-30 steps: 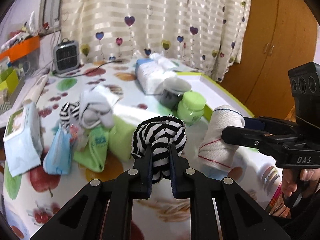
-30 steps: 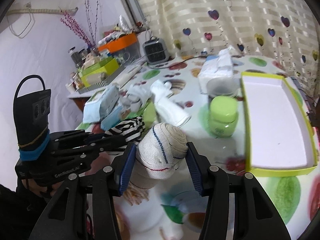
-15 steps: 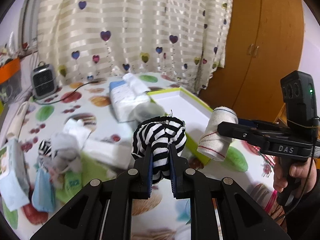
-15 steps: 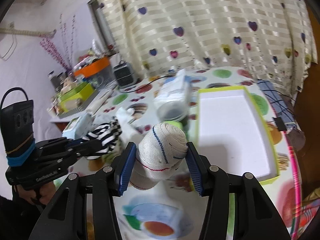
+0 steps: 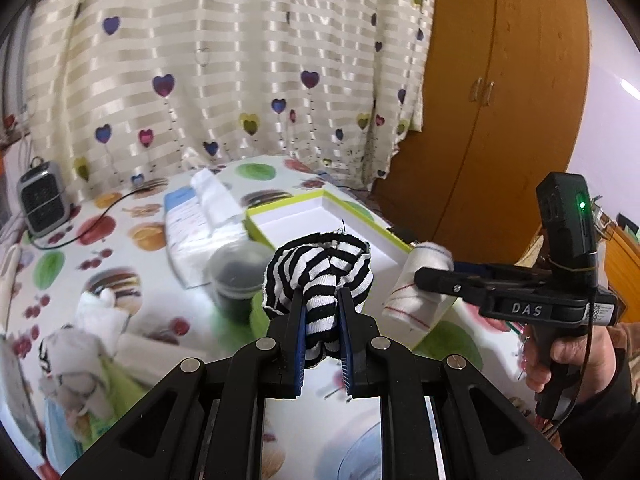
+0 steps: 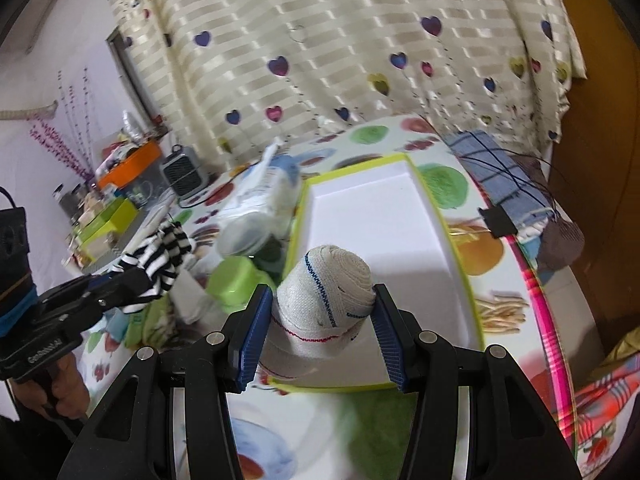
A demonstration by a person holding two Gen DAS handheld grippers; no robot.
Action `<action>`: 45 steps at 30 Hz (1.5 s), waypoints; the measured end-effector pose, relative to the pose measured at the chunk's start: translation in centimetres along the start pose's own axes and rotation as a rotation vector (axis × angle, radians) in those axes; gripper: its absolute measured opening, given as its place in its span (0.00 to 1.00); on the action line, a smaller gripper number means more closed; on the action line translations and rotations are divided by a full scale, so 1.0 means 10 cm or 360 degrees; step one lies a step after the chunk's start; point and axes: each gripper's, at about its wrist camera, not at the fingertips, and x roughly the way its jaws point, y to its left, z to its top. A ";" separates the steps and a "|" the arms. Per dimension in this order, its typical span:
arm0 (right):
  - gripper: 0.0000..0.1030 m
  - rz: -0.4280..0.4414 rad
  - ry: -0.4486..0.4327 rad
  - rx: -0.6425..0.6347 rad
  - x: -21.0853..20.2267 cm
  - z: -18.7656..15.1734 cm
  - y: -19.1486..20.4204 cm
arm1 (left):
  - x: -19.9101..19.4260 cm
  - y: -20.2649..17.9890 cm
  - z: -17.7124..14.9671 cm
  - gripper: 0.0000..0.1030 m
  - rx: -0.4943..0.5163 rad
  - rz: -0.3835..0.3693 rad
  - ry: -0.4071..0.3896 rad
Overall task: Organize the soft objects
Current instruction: 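Carry both socks to the white box and lower them inside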
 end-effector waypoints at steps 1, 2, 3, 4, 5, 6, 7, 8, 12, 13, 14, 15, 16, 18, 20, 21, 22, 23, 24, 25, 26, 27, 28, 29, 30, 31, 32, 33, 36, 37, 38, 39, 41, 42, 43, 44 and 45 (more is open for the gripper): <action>0.50 -0.0005 0.0006 0.0011 0.01 0.00 -0.03 | 0.04 -0.02 0.02 0.13 0.0005 -0.0009 0.0005; 0.50 -0.0010 0.0014 0.0022 0.04 0.00 -0.07 | 0.07 -0.03 0.03 0.13 0.0009 -0.0014 0.0009; 0.50 -0.0016 0.0019 0.0027 0.05 0.00 -0.10 | 0.12 -0.05 0.04 0.13 0.0016 -0.0023 0.0017; 0.50 -0.0023 0.0024 0.0032 0.06 0.00 -0.13 | 0.15 -0.07 0.05 0.13 0.0020 -0.0029 0.0023; 0.50 -0.0033 0.0031 0.0042 0.08 0.00 -0.16 | 0.20 -0.09 0.07 0.13 0.0025 -0.0037 0.0030; 0.50 -0.0041 0.0036 0.0047 0.10 0.01 -0.18 | 0.23 -0.10 0.07 0.13 0.0029 -0.0042 0.0036; 0.50 -0.0050 0.0041 0.0051 0.11 0.01 -0.21 | 0.27 -0.12 0.08 0.13 0.0033 -0.0049 0.0044; 0.50 -0.0060 0.0048 0.0057 0.13 0.01 -0.23 | 0.32 -0.14 0.09 0.13 0.0038 -0.0057 0.0054; 0.50 -0.0118 0.0067 0.0054 0.19 0.04 -0.31 | 0.47 -0.20 0.14 0.13 0.0057 -0.0073 0.0077; 0.50 -0.0140 0.0069 0.0044 0.19 0.05 -0.32 | 0.50 -0.21 0.15 0.13 0.0063 -0.0078 0.0079; 0.50 -0.0153 0.0069 0.0039 0.20 0.07 -0.33 | 0.53 -0.23 0.17 0.13 0.0068 -0.0082 0.0083; 0.50 -0.0164 0.0068 0.0033 0.21 0.07 -0.33 | 0.57 -0.25 0.18 0.13 0.0070 -0.0091 0.0086; 0.50 -0.0180 0.0066 0.0024 0.21 0.09 -0.33 | 0.60 -0.26 0.19 0.13 0.0073 -0.0099 0.0090; 0.50 -0.0211 0.0071 -0.0001 0.22 0.11 -0.33 | 0.67 -0.28 0.22 0.13 0.0077 -0.0108 0.0100; 0.50 -0.0227 0.0084 -0.0012 0.24 0.12 -0.34 | 0.75 -0.31 0.23 0.13 0.0082 -0.0115 0.0117; 0.50 -0.0235 0.0092 -0.0013 0.25 0.13 -0.35 | 0.79 -0.32 0.22 0.13 0.0085 -0.0115 0.0131; 0.50 -0.0240 0.0099 -0.0014 0.26 0.13 -0.36 | 0.84 -0.32 0.21 0.13 0.0086 -0.0116 0.0147; 0.50 -0.0251 0.0110 -0.0017 0.26 0.13 -0.38 | 0.87 -0.32 0.21 0.13 0.0085 -0.0117 0.0156; 0.50 -0.0268 0.0117 -0.0020 0.27 0.13 -0.39 | 0.91 -0.33 0.20 0.13 0.0084 -0.0120 0.0170; 0.50 -0.0280 0.0122 -0.0022 0.27 0.12 -0.40 | 0.94 -0.33 0.19 0.13 0.0085 -0.0122 0.0182; 0.51 -0.0287 0.0131 -0.0023 0.27 0.12 -0.41 | 0.96 -0.34 0.19 0.13 0.0086 -0.0123 0.0189; 0.52 -0.0289 0.0142 -0.0028 0.27 0.12 -0.42 | 1.00 -0.35 0.18 0.13 0.0090 -0.0126 0.0201; 0.52 -0.0290 0.0147 -0.0043 0.26 0.11 -0.41 | 1.02 -0.37 0.17 0.13 0.0096 -0.0132 0.0208; 0.52 -0.0298 0.0151 -0.0059 0.26 0.11 -0.40 | 1.04 -0.38 0.17 0.13 0.0102 -0.0140 0.0216; 0.52 -0.0305 0.0155 -0.0074 0.26 0.11 -0.39 | 1.06 -0.40 0.16 0.14 0.0109 -0.0152 0.0223; 0.52 -0.0311 0.0154 -0.0087 0.26 0.11 -0.38 | 1.08 -0.42 0.15 0.14 0.0117 -0.0166 0.0228; 0.53 -0.0321 0.0146 -0.0102 0.25 0.11 -0.37 | 1.10 -0.44 0.14 0.14 0.0122 -0.0174 0.0234; 0.53 -0.0326 0.0137 -0.0115 0.24 0.10 -0.36 | 1.11 -0.45 0.13 0.14 0.0123 -0.0176 0.0236; 0.53 -0.0327 0.0111 -0.0150 0.19 0.10 -0.33 | 1.15 -0.44 0.11 0.15 0.0110 -0.0189 0.0249; 0.53 -0.0320 0.0106 -0.0154 0.18 0.10 -0.34 | 1.15 -0.44 0.11 0.16 0.0105 -0.0192 0.0253; 0.53 -0.0317 0.0104 -0.0155 0.17 0.09 -0.33 | 1.15 -0.44 0.10 0.16 0.0101 -0.0196 0.0255; 0.53 -0.0318 0.0102 -0.0156 0.16 0.09 -0.34 | 1.15 -0.43 0.11 0.18 0.0100 -0.0200 0.0251; 0.53 -0.0318 0.0089 -0.0158 0.14 0.10 -0.34 | 1.13 -0.43 0.11 0.24 0.0099 -0.0199 0.0240; 0.53 -0.0314 0.0082 -0.0156 0.13 0.11 -0.34 | 1.12 -0.42 0.12 0.27 0.0096 -0.0200 0.0231; 0.53 -0.0305 0.0075 -0.0151 0.12 0.11 -0.34 | 1.10 -0.42 0.12 0.27 0.0093 -0.0199 0.0224; 0.53 -0.0294 0.0070 -0.0143 0.11 0.12 -0.34 | 1.09 -0.42 0.13 0.28 0.0090 -0.0192 0.0217; 0.53 -0.0279 0.0071 -0.0134 0.11 0.12 -0.35 | 1.08 -0.41 0.13 0.28 0.0088 -0.0189 0.0213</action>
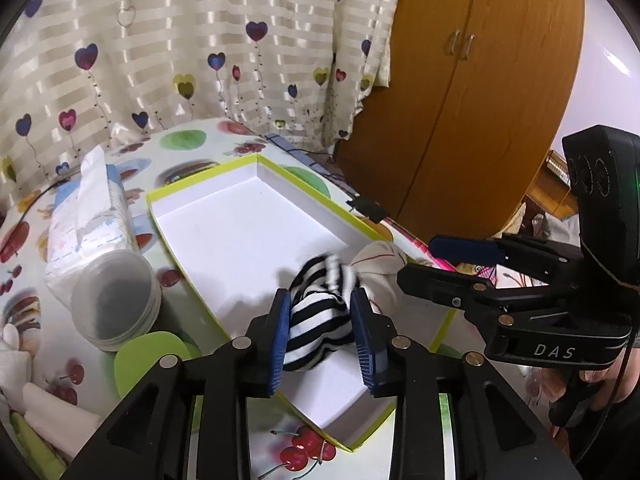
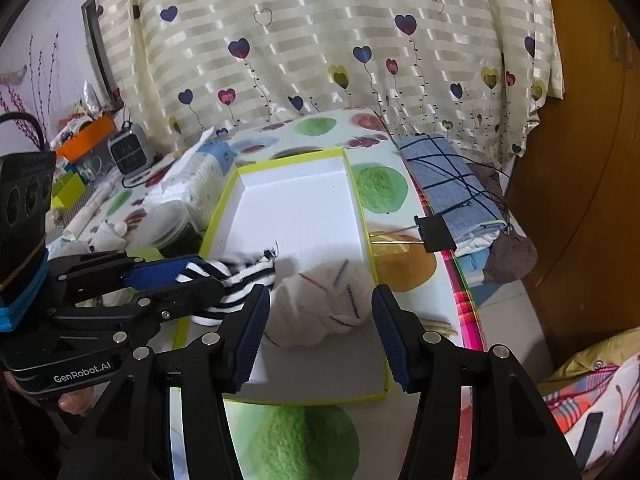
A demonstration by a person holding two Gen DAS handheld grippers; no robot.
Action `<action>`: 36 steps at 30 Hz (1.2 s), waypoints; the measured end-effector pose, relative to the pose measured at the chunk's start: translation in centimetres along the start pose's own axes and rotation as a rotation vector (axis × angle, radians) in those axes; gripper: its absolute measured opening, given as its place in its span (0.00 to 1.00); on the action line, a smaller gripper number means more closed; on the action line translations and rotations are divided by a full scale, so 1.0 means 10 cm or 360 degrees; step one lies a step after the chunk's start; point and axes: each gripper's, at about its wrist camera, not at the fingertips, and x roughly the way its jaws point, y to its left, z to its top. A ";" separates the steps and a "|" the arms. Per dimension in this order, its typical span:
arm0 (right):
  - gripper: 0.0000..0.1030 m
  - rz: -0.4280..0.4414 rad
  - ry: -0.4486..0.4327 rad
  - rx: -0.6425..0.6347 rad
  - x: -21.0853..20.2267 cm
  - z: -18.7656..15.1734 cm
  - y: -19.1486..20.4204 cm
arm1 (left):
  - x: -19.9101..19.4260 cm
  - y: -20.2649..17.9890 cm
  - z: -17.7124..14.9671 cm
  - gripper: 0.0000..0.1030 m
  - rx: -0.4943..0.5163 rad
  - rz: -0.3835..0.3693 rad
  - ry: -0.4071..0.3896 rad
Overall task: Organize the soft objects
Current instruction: 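Carry both socks to the white box and lower them inside, then open both grippers and withdraw from the box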
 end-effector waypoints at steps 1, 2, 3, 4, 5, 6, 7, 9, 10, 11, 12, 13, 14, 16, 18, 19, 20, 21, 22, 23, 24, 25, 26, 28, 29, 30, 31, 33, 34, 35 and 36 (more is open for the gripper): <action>0.53 0.0024 0.0006 0.0018 0.00 0.00 -0.01 | -0.01 0.00 0.00 0.29 -0.0002 0.0002 -0.0004; 0.53 0.0039 0.0005 0.0028 0.00 0.00 -0.02 | -0.02 0.01 0.00 0.29 -0.0005 0.0003 -0.0007; 0.53 0.0049 0.0003 0.0033 -0.01 0.00 -0.03 | -0.03 0.01 0.00 0.29 -0.0009 0.0005 -0.0009; 0.53 0.0053 0.0000 0.0039 -0.01 0.00 -0.03 | -0.04 0.02 0.00 0.29 -0.0010 0.0007 -0.0010; 0.53 0.0052 -0.0008 0.0048 -0.03 0.00 -0.04 | -0.05 0.02 -0.01 0.29 -0.0010 0.0008 -0.0013; 0.53 0.0052 -0.0017 0.0054 -0.04 0.00 -0.05 | -0.06 0.02 -0.01 0.29 -0.0010 0.0010 -0.0015; 0.53 0.0049 -0.0025 0.0060 -0.06 0.00 -0.06 | -0.07 0.02 -0.01 0.29 -0.0010 0.0011 -0.0017; 0.53 0.0038 -0.0034 0.0060 -0.10 -0.01 -0.05 | -0.10 0.01 -0.02 0.29 -0.0010 0.0014 -0.0022; 0.53 0.0033 -0.0039 0.0057 -0.12 -0.01 -0.04 | -0.12 0.01 -0.02 0.29 -0.0010 0.0015 -0.0024; 0.53 0.0030 -0.0045 0.0055 -0.14 -0.01 -0.03 | -0.13 0.01 -0.03 0.29 -0.0012 0.0019 -0.0024; 0.53 0.0027 -0.0049 0.0054 -0.15 0.00 -0.02 | -0.15 0.01 -0.03 0.29 -0.0016 0.0024 -0.0025; 0.53 0.0022 -0.0053 0.0050 -0.17 -0.01 0.00 | -0.17 0.01 -0.04 0.29 -0.0020 0.0027 -0.0026; 0.53 0.0017 -0.0054 0.0043 -0.19 -0.01 0.02 | -0.19 0.01 -0.05 0.29 -0.0025 0.0030 -0.0029; 0.53 0.0013 -0.0049 0.0022 -0.21 -0.02 0.07 | -0.24 0.01 -0.07 0.29 -0.0033 0.0038 -0.0038; 0.53 0.0007 -0.0042 -0.0007 -0.23 -0.04 0.14 | -0.31 0.01 -0.08 0.29 -0.0040 0.0046 -0.0050; 0.53 0.0004 -0.0041 -0.0021 -0.24 -0.05 0.18 | -0.34 0.00 -0.08 0.29 -0.0041 0.0045 -0.0058; 0.53 0.0003 -0.0043 -0.0031 -0.26 -0.05 0.21 | -0.38 0.00 -0.09 0.29 -0.0042 0.0043 -0.0069; 0.53 0.0007 -0.0046 -0.0039 -0.27 -0.06 0.23 | -0.41 -0.01 -0.10 0.29 -0.0043 0.0042 -0.0077; 0.53 0.0014 -0.0052 -0.0050 -0.29 -0.07 0.26 | -0.44 -0.01 -0.10 0.29 -0.0045 0.0040 -0.0086; 0.53 0.0015 -0.0059 -0.0057 -0.31 -0.07 0.28 | -0.46 0.00 -0.11 0.29 -0.0048 0.0033 -0.0095; 0.53 0.0014 -0.0065 -0.0061 -0.33 -0.08 0.30 | -0.48 0.00 -0.11 0.33 -0.0053 0.0022 -0.0101; 0.53 0.0013 -0.0072 -0.0064 -0.35 -0.09 0.31 | -0.50 0.01 -0.12 0.36 -0.0059 0.0015 -0.0104; 0.53 0.0013 -0.0075 -0.0062 -0.37 -0.10 0.32 | -0.50 0.02 -0.12 0.37 -0.0068 0.0018 -0.0101; 0.53 0.0010 -0.0079 -0.0056 -0.40 -0.12 0.32 | -0.51 0.04 -0.14 0.37 -0.0080 0.0030 -0.0091; 0.53 0.0009 -0.0082 -0.0056 -0.42 -0.13 0.32 | -0.53 0.04 -0.15 0.37 -0.0080 0.0029 -0.0095; 0.53 0.0009 -0.0083 -0.0058 -0.44 -0.14 0.33 | -0.55 0.04 -0.16 0.37 -0.0079 0.0028 -0.0099; 0.53 0.0008 -0.0083 -0.0061 -0.45 -0.14 0.34 | -0.58 0.04 -0.18 0.37 -0.0079 0.0030 -0.0103; 0.53 0.0007 -0.0085 -0.0068 -0.47 -0.16 0.35 | -0.62 0.06 -0.20 0.37 -0.0086 0.0035 -0.0109; 0.53 0.0008 -0.0088 -0.0070 -0.48 -0.16 0.36 | -0.64 0.06 -0.21 0.37 -0.0092 0.0039 -0.0112; 0.53 0.0010 -0.0090 -0.0071 -0.48 -0.16 0.37 | -0.66 0.08 -0.22 0.37 -0.0101 0.0049 -0.0114; 0.53 0.0011 -0.0092 -0.0073 -0.49 -0.16 0.38 | -0.69 0.09 -0.24 0.37 -0.0110 0.0065 -0.0113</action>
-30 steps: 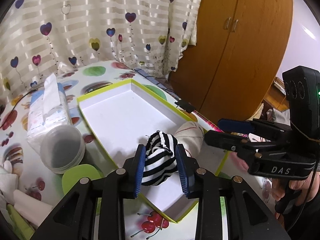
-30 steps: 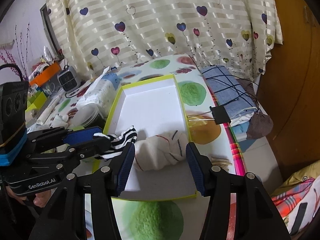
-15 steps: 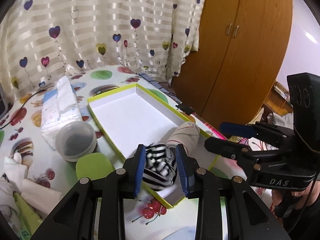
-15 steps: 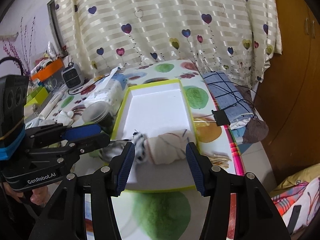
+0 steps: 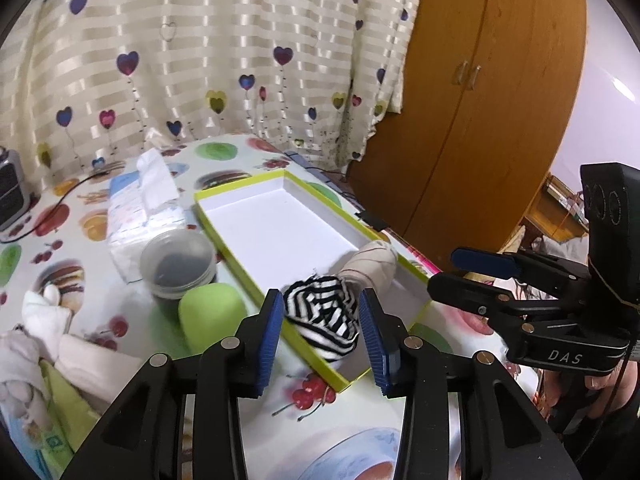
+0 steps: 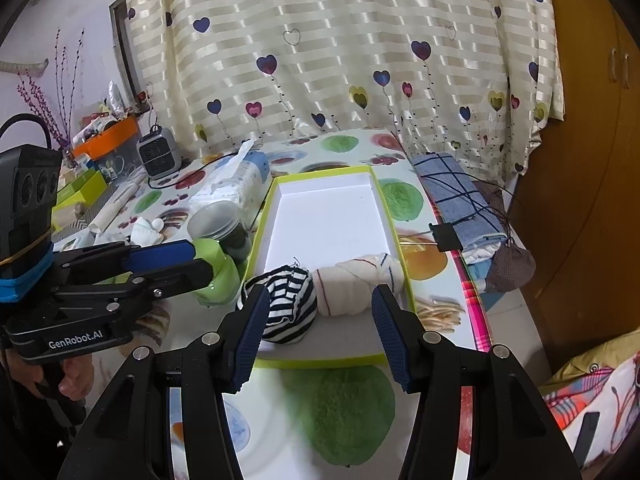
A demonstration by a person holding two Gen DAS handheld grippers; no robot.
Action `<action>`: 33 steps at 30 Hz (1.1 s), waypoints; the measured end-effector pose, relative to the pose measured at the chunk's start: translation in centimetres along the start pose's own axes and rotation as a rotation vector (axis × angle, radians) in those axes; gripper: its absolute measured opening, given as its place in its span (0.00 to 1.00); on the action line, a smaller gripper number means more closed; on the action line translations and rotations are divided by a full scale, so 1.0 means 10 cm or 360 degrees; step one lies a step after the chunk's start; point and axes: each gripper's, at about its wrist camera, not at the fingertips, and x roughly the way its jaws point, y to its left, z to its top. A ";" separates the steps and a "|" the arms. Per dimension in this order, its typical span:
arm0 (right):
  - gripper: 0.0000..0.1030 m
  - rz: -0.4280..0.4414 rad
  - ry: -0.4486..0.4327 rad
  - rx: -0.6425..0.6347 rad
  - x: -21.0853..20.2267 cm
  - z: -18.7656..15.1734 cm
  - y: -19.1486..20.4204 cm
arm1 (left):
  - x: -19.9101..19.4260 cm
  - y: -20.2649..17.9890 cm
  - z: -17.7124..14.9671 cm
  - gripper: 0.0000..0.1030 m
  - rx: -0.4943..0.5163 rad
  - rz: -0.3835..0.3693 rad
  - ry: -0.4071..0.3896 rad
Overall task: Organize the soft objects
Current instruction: 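Open both grippers and withdraw from the box, then grasp the blue face mask with the left gripper while the right grasps the grey sock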
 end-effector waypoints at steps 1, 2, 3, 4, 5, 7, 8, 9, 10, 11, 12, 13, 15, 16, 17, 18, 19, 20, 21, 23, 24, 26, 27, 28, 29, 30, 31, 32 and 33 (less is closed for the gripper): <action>0.53 0.0003 -0.0003 -0.0003 -0.01 0.00 0.01 | -0.02 0.01 -0.01 0.37 -0.0006 0.0015 0.0001; 0.53 0.0011 -0.0008 -0.0009 -0.02 0.00 0.04 | -0.04 0.03 -0.03 0.37 -0.0011 0.0026 -0.0001; 0.53 0.0018 -0.0010 -0.0016 -0.02 0.00 0.06 | -0.07 0.04 -0.04 0.37 -0.0019 0.0035 0.0000; 0.53 0.0030 -0.0012 -0.0028 -0.03 -0.01 0.10 | -0.09 0.06 -0.06 0.37 -0.0026 0.0040 0.0001; 0.53 0.0036 -0.0013 -0.0039 -0.03 -0.01 0.13 | -0.12 0.08 -0.09 0.37 -0.0037 0.0054 0.0003; 0.53 0.0050 -0.0013 -0.0071 -0.04 -0.03 0.20 | -0.18 0.10 -0.13 0.37 -0.0051 0.0079 0.0001; 0.53 0.0063 -0.0012 -0.0091 -0.04 -0.03 0.26 | -0.21 0.11 -0.14 0.37 -0.0057 0.0089 0.0000; 0.54 0.0072 -0.0011 -0.0102 -0.04 -0.04 0.29 | -0.23 0.13 -0.16 0.37 -0.0061 0.0103 0.0002; 0.54 0.0088 -0.0009 -0.0118 -0.04 -0.05 0.34 | -0.25 0.14 -0.18 0.37 -0.0063 0.0123 0.0004; 0.54 0.0099 -0.0009 -0.0132 -0.05 -0.05 0.38 | -0.28 0.14 -0.20 0.37 -0.0063 0.0144 0.0003; 0.54 0.0110 -0.0008 -0.0151 -0.05 -0.06 0.43 | -0.32 0.16 -0.22 0.37 -0.0065 0.0163 0.0001; 0.54 0.0119 -0.0007 -0.0172 -0.05 -0.06 0.48 | -0.34 0.17 -0.24 0.37 -0.0069 0.0176 0.0001; 0.54 0.0131 -0.0011 -0.0206 -0.07 -0.08 0.55 | -0.42 0.21 -0.29 0.37 -0.0084 0.0200 -0.0004; 0.54 0.0140 -0.0015 -0.0223 -0.08 -0.08 0.60 | -0.44 0.22 -0.30 0.37 -0.0089 0.0208 -0.0006; 0.54 0.0146 -0.0016 -0.0232 -0.09 -0.09 0.63 | -0.48 0.24 -0.33 0.37 -0.0098 0.0219 -0.0013; 0.54 0.0152 -0.0017 -0.0239 -0.10 -0.09 0.65 | -0.51 0.26 -0.35 0.37 -0.0105 0.0224 -0.0017; 0.54 0.0159 -0.0018 -0.0247 -0.11 -0.11 0.69 | -0.53 0.28 -0.37 0.37 -0.0112 0.0229 -0.0021; 0.54 0.0166 -0.0017 -0.0255 -0.11 -0.11 0.72 | -0.56 0.29 -0.38 0.37 -0.0119 0.0237 -0.0024; 0.54 0.0174 -0.0014 -0.0264 -0.11 -0.12 0.75 | -0.59 0.30 -0.41 0.37 -0.0126 0.0248 -0.0029; 0.54 0.0192 -0.0012 -0.0282 -0.11 -0.13 0.81 | -0.63 0.33 -0.44 0.37 -0.0138 0.0261 -0.0033; 0.54 0.0197 -0.0011 -0.0287 -0.11 -0.13 0.84 | -0.65 0.34 -0.46 0.37 -0.0145 0.0267 -0.0033; 0.54 0.0211 -0.0011 -0.0302 -0.11 -0.14 0.89 | -0.69 0.36 -0.49 0.37 -0.0157 0.0283 -0.0035; 0.54 0.0215 -0.0012 -0.0307 -0.12 -0.14 0.92 | -0.71 0.37 -0.51 0.37 -0.0161 0.0288 -0.0038; 0.54 0.0223 -0.0012 -0.0314 -0.12 -0.15 0.95 | -0.73 0.37 -0.52 0.37 -0.0165 0.0293 -0.0041; 0.54 0.0230 -0.0010 -0.0319 -0.11 -0.15 0.97 | -0.74 0.38 -0.53 0.37 -0.0169 0.0299 -0.0044; 0.54 0.0236 -0.0007 -0.0324 -0.11 -0.16 0.98 | -0.76 0.39 -0.55 0.37 -0.0175 0.0307 -0.0050; 0.54 0.0243 -0.0005 -0.0328 -0.11 -0.16 1.01 | -0.78 0.40 -0.56 0.38 -0.0182 0.0317 -0.0056; 0.54 0.0256 0.0002 -0.0334 -0.10 -0.17 1.04 | -0.80 0.42 -0.57 0.38 -0.0187 0.0323 -0.0060; 0.54 0.0266 0.0007 -0.0338 -0.09 -0.17 1.05 | -0.82 0.44 -0.59 0.39 -0.0197 0.0329 -0.0066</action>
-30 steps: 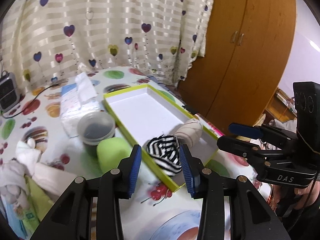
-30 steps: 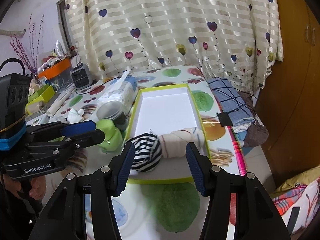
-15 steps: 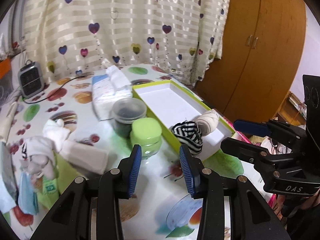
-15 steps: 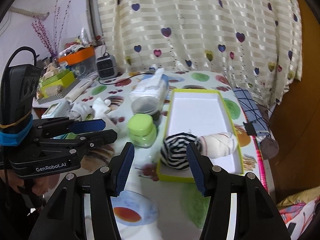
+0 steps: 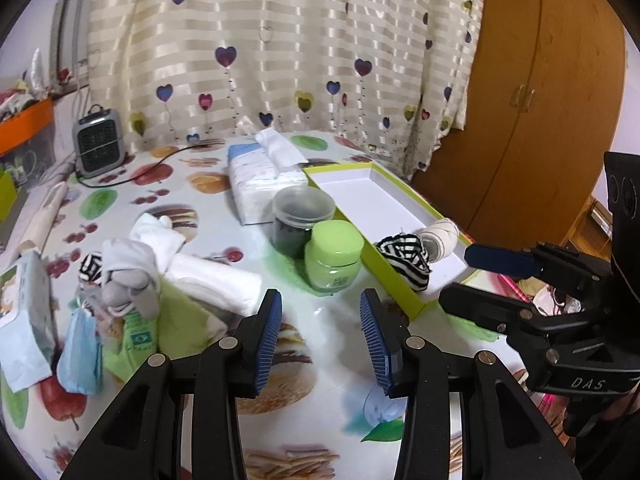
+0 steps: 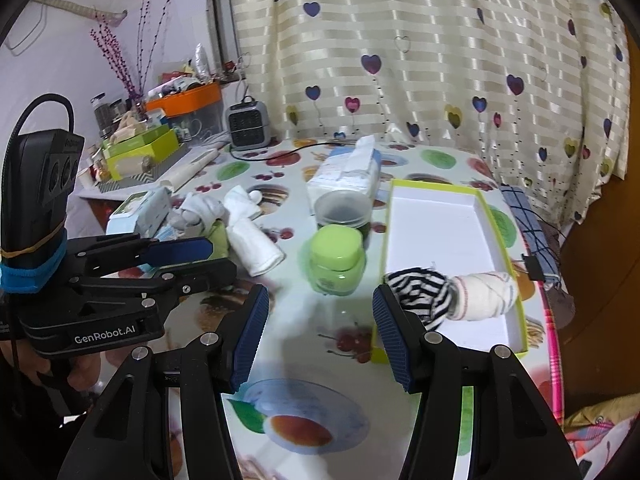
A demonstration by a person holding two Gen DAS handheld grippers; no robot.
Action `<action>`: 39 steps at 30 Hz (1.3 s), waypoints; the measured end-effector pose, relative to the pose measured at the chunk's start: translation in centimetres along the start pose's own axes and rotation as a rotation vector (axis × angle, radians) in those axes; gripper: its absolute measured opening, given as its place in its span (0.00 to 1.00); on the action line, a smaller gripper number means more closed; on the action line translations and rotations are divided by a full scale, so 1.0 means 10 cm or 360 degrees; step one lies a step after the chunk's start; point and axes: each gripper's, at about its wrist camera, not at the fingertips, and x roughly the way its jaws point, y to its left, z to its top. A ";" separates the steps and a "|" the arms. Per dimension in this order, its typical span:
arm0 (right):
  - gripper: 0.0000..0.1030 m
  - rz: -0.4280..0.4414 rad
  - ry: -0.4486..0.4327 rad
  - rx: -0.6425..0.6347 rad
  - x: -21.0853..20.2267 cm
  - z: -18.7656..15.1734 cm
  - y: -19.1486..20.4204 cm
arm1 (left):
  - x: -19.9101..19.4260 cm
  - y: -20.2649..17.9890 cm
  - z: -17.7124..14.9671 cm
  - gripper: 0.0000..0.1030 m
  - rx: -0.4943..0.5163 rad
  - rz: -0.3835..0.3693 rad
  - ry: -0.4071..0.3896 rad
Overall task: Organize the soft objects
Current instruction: 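Grasp the blue face mask with the left gripper while the right grasps the grey sock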
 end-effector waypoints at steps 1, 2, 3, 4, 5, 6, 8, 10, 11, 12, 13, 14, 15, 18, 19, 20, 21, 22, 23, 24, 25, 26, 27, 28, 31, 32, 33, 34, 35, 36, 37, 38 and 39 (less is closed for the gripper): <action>0.54 0.0017 0.0007 -0.0007 0.02 -0.01 0.03 | -0.01 0.02 -0.01 0.39 -0.0010 0.0003 -0.0004; 0.54 0.0029 0.0010 -0.0014 0.03 -0.01 0.05 | -0.03 0.05 -0.03 0.39 -0.0022 0.0011 -0.0010; 0.54 0.0040 0.0012 -0.0021 0.04 -0.01 0.07 | -0.04 0.08 -0.06 0.39 -0.0034 0.0022 -0.0017; 0.54 0.0053 0.0014 -0.0031 0.05 -0.02 0.09 | -0.05 0.10 -0.07 0.39 -0.0040 0.0029 -0.0019; 0.54 0.0064 0.0016 -0.0041 0.06 -0.02 0.12 | -0.06 0.13 -0.08 0.39 -0.0056 0.0040 -0.0021; 0.54 0.0075 0.0021 -0.0050 0.08 -0.02 0.15 | -0.07 0.16 -0.10 0.39 -0.0067 0.0044 -0.0023; 0.54 0.0094 0.0025 -0.0061 0.11 -0.02 0.19 | -0.09 0.22 -0.12 0.39 -0.0097 0.0053 -0.0024; 0.54 0.0115 0.0026 -0.0071 0.14 -0.01 0.22 | -0.09 0.29 -0.14 0.39 -0.0126 0.0068 -0.0015; 0.54 0.0128 0.0027 -0.0076 0.15 -0.01 0.25 | -0.09 0.31 -0.15 0.39 -0.0133 0.0073 -0.0014; 0.54 0.0137 0.0028 -0.0079 0.17 -0.01 0.26 | -0.09 0.34 -0.16 0.39 -0.0140 0.0078 -0.0015; 0.54 0.0148 0.0032 -0.0083 0.19 -0.01 0.28 | -0.10 0.37 -0.18 0.39 -0.0147 0.0084 -0.0018; 0.54 0.0152 0.0035 -0.0085 0.20 -0.01 0.29 | -0.11 0.40 -0.19 0.39 -0.0155 0.0090 -0.0020; 0.54 0.0158 0.0039 -0.0089 0.22 0.00 0.31 | -0.11 0.43 -0.20 0.39 -0.0161 0.0096 -0.0021; 0.54 0.0178 0.0047 -0.0095 0.25 0.00 0.35 | -0.15 0.52 -0.26 0.39 -0.0179 0.0131 -0.0021; 0.54 0.0182 0.0050 -0.0096 0.27 0.01 0.36 | -0.15 0.56 -0.28 0.39 -0.0190 0.0141 -0.0018; 0.54 0.0191 0.0056 -0.0099 0.29 0.01 0.38 | -0.16 0.60 -0.30 0.39 -0.0202 0.0152 -0.0015; 0.54 0.0199 0.0062 -0.0101 0.30 0.01 0.39 | -0.17 0.66 -0.32 0.39 -0.0217 0.0164 -0.0016; 0.54 0.0209 0.0072 -0.0105 0.32 0.01 0.41 | -0.19 0.71 -0.34 0.39 -0.0230 0.0173 -0.0017; 0.54 0.0218 0.0080 -0.0107 0.35 0.01 0.43 | -0.20 0.75 -0.35 0.39 -0.0244 0.0184 -0.0015; 0.54 0.0224 0.0080 -0.0107 0.36 0.02 0.45 | -0.21 0.81 -0.37 0.39 -0.0267 0.0204 -0.0010; 0.54 0.0232 0.0083 -0.0108 0.37 0.03 0.46 | -0.22 0.86 -0.39 0.39 -0.0284 0.0218 -0.0006; 0.54 0.0246 0.0094 -0.0110 0.40 0.04 0.48 | -0.23 0.92 -0.40 0.39 -0.0300 0.0234 -0.0005; 0.54 0.0252 0.0101 -0.0113 0.42 0.05 0.50 | -0.24 0.97 -0.41 0.39 -0.0312 0.0258 -0.0007; 0.54 0.0259 0.0108 -0.0118 0.45 0.06 0.52 | -0.25 1.02 -0.42 0.39 -0.0325 0.0285 -0.0010; 0.54 0.0295 0.0133 -0.0159 0.55 0.09 0.63 | -0.28 1.14 -0.42 0.39 -0.0339 0.0342 -0.0019; 0.54 0.0307 0.0140 -0.0174 0.59 0.10 0.66 | -0.29 1.17 -0.42 0.39 -0.0340 0.0359 -0.0021; 0.54 0.0320 0.0148 -0.0185 0.63 0.12 0.70 | -0.29 1.20 -0.43 0.39 -0.0341 0.0370 -0.0021; 0.54 0.0342 0.0152 -0.0193 0.67 0.13 0.74 | -0.29 1.23 -0.43 0.39 -0.0344 0.0378 -0.0021; 0.54 0.0358 0.0155 -0.0197 0.71 0.15 0.77 | -0.29 1.26 -0.43 0.39 -0.0348 0.0385 -0.0018; 0.54 0.0368 0.0159 -0.0202 0.74 0.16 0.79 | -0.28 1.29 -0.43 0.39 -0.0351 0.0394 -0.0017; 0.54 0.0380 0.0163 -0.0208 0.78 0.19 0.82 | -0.28 1.32 -0.43 0.39 -0.0357 0.0405 -0.0016; 0.54 0.0388 0.0164 -0.0210 0.81 0.20 0.83 | -0.27 1.34 -0.43 0.39 -0.0361 0.0409 -0.0014; 0.54 0.0397 0.0164 -0.0208 0.84 0.22 0.84 | -0.26 1.37 -0.43 0.39 -0.0367 0.0416 -0.0009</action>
